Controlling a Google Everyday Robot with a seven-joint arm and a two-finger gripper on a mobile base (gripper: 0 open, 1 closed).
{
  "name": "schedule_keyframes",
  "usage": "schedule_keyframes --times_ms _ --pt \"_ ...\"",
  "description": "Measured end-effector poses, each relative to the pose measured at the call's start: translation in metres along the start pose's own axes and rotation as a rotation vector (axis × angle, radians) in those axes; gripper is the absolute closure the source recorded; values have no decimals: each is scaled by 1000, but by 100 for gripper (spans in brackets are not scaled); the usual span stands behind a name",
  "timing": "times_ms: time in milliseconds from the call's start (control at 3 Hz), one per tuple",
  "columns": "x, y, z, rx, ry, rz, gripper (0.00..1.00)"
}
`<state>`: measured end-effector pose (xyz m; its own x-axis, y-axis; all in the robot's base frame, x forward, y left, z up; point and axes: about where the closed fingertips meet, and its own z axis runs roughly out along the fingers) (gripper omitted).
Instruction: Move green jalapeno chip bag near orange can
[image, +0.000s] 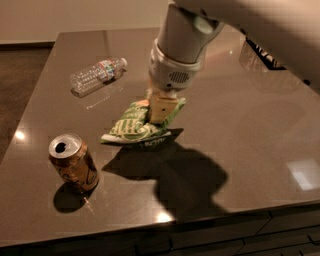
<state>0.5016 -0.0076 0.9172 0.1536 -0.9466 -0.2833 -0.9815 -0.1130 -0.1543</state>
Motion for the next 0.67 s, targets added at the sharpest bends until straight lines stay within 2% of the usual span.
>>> schedule_keyframes --times_ms 333,667 --pt "-20 12 10 -27 -21 -34 100" --pt "-32 16 17 -30 -32 -41 82"
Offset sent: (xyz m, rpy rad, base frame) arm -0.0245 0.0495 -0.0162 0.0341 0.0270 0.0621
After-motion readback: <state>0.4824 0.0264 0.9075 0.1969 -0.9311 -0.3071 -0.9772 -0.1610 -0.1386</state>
